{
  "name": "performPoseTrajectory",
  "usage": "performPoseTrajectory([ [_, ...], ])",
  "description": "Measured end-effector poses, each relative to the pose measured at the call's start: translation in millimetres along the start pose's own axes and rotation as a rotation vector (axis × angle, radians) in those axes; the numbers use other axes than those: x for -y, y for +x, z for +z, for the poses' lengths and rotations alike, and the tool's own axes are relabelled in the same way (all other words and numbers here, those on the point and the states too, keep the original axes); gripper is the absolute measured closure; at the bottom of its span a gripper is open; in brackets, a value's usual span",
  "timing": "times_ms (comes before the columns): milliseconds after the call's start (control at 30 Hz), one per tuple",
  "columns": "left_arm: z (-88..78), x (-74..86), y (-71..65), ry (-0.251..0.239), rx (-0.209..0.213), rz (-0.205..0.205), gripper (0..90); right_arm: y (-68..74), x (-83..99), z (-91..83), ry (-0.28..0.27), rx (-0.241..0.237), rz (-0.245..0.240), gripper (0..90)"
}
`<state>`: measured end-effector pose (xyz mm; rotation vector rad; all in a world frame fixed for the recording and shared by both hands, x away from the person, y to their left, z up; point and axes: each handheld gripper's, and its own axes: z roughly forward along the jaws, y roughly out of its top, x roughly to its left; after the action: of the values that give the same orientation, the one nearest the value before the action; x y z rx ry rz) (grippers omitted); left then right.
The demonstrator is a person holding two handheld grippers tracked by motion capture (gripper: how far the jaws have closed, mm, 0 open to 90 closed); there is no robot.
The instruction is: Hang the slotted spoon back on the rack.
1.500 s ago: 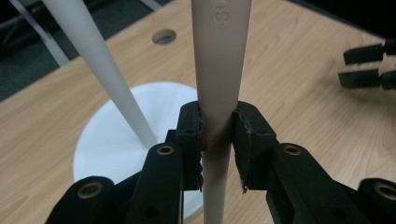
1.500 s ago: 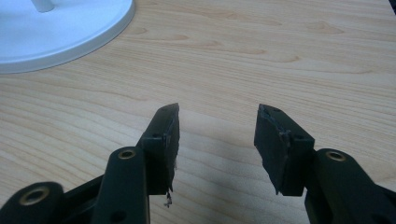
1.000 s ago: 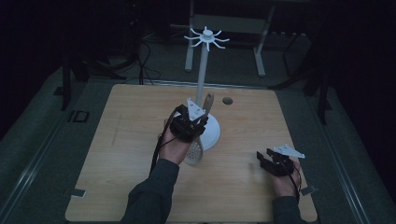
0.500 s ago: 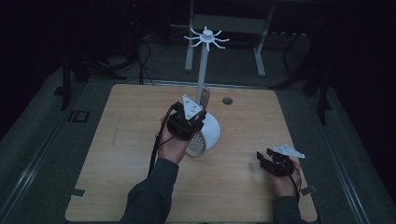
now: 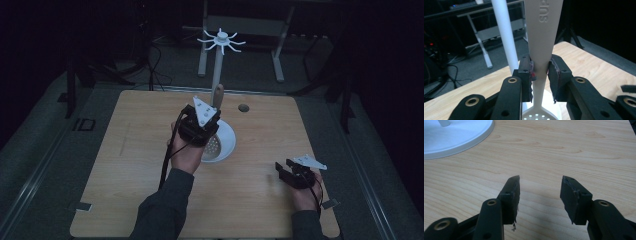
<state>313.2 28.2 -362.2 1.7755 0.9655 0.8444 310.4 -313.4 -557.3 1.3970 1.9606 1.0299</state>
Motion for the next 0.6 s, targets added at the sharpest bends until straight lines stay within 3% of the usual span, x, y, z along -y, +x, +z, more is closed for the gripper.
performPoseTrajectory([
  [400, -3.8, -10.5, -6.3, -0.066, -0.078, -0.07, 73.4, -1.3, 0.2, -0.7, 0.002, 0.028, 0.009, 51.9],
  [600, -5.6, -15.8, -10.1, -0.085, -0.119, -0.069, 73.4, -2.0, 0.6, -1.0, 0.0, 0.029, 0.013, 51.4],
])
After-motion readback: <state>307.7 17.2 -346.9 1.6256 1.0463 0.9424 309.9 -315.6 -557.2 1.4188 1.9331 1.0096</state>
